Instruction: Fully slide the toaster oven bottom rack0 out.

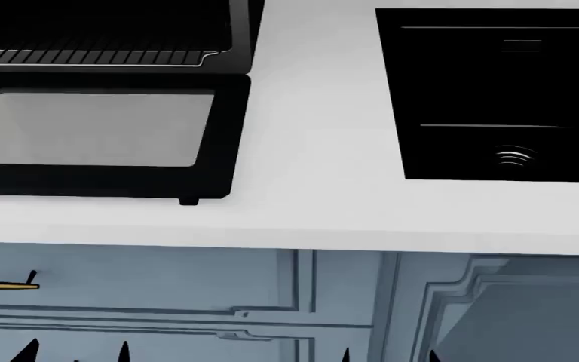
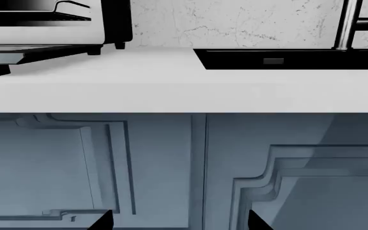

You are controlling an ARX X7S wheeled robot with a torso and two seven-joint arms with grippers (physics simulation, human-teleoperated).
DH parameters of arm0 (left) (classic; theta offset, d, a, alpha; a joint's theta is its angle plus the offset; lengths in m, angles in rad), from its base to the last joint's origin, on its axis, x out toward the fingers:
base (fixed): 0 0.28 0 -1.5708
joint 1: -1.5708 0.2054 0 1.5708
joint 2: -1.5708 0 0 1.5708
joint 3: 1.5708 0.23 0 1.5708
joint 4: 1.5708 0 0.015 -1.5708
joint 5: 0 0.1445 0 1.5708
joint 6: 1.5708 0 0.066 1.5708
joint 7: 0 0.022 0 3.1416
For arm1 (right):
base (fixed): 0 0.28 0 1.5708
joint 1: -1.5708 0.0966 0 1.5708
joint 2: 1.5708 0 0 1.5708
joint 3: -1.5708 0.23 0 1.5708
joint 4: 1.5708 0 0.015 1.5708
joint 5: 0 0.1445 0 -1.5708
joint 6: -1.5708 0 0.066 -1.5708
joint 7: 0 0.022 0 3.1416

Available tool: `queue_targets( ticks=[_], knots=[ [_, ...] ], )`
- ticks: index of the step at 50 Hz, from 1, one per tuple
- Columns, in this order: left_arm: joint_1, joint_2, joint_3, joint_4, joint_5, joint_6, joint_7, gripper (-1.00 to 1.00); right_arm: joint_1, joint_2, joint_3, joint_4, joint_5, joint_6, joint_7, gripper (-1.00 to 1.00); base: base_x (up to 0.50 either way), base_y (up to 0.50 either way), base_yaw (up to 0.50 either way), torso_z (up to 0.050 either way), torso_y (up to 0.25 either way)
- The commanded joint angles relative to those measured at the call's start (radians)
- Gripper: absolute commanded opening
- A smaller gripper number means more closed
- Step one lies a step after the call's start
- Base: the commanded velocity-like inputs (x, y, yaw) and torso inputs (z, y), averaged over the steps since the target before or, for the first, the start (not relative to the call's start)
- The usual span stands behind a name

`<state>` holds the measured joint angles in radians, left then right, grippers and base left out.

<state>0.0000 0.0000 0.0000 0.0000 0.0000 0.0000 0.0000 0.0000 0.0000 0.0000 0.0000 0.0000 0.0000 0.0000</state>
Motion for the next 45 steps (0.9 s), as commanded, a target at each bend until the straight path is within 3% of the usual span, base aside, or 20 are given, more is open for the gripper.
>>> queue_targets(
  ticks=[1, 11, 13, 21, 22, 23, 25, 30, 35, 41, 43, 45],
  knots=[
    [0.0, -0.01, 0.011, 0.0, -0.01, 0.0, -0.011, 1.0, 0.0, 0.009, -0.013, 0.0, 0.009, 0.0, 0.013, 1.0, 0.0, 0.0, 0.0, 0.0, 0.0],
    [-0.007, -0.04, 0.014, 0.009, -0.113, -0.014, -0.032, 1.0, 0.001, 0.042, -0.05, -0.005, 0.041, 0.007, 0.048, 1.0, 0.0, 0.0, 0.0, 0.0, 0.0],
    [-0.028, -0.041, 0.03, -0.01, -0.07, -0.074, -0.077, 1.0, 0.002, 0.046, -0.055, -0.006, 0.045, 0.009, 0.053, 1.0, 0.0, 0.0, 0.0, 0.0, 0.0],
    [-0.003, -0.059, 0.049, 0.021, -0.099, -0.023, -0.072, 1.0, 0.0, 0.062, -0.08, -0.047, -0.001, 0.019, 0.111, 1.0, 0.0, 0.0, 0.0, 0.0, 0.0],
    [0.0, -0.059, 0.044, 0.056, -0.12, -0.071, -0.074, 1.0, -0.013, 0.059, -0.076, -0.09, -0.024, 0.048, 0.142, 1.0, 0.0, 0.0, 0.0, 0.0, 0.0],
    [0.013, -0.064, 0.027, 0.133, -0.221, -0.214, -0.049, 1.0, -0.032, 0.057, -0.07, -0.154, 0.011, 0.138, 0.128, 1.0, 0.0, 0.0, 0.0, 0.0, 0.0],
    [0.061, -0.092, 0.061, 0.23, -0.161, -0.222, -0.071, 1.0, -0.053, 0.052, -0.063, -0.253, 0.047, 0.209, 0.126, 1.0, 0.0, 0.0, 0.0, 0.0, 0.0],
    [0.112, -0.138, 0.053, 0.52, -0.191, -0.429, -0.115, 1.0, -0.046, 0.08, -0.093, -0.524, 0.009, 0.516, 0.149, 1.0, 0.0, 0.0, 0.0, 0.0, 0.0],
    [0.137, -0.19, 0.019, 0.676, -0.237, -0.635, -0.135, 1.0, -0.017, 0.103, -0.097, -0.755, 0.005, 0.794, 0.154, 1.0, 0.0, 0.0, 0.0, 0.0, 0.0],
    [0.115, -0.229, -0.07, 0.883, -0.331, -0.851, -0.159, 1.0, 0.051, 0.11, -0.066, -0.98, 0.027, 1.1, 0.151, 1.0, 0.0, 0.0, 0.0, 0.0, 0.0],
    [0.065, -0.219, -0.14, 0.959, -0.416, -0.997, -0.171, 1.0, 0.098, 0.114, -0.068, -1.046, 0.041, 1.207, 0.148, 1.0, 0.0, 0.0, 0.0, 0.0, 0.0],
    [0.019, -0.219, -0.191, 1.018, -0.479, -1.101, -0.182, 1.0, 0.139, 0.151, -0.064, -1.047, 0.155, 1.242, 0.227, 1.0, 0.0, 0.0, 0.0, 0.0, 0.0]
  ],
)
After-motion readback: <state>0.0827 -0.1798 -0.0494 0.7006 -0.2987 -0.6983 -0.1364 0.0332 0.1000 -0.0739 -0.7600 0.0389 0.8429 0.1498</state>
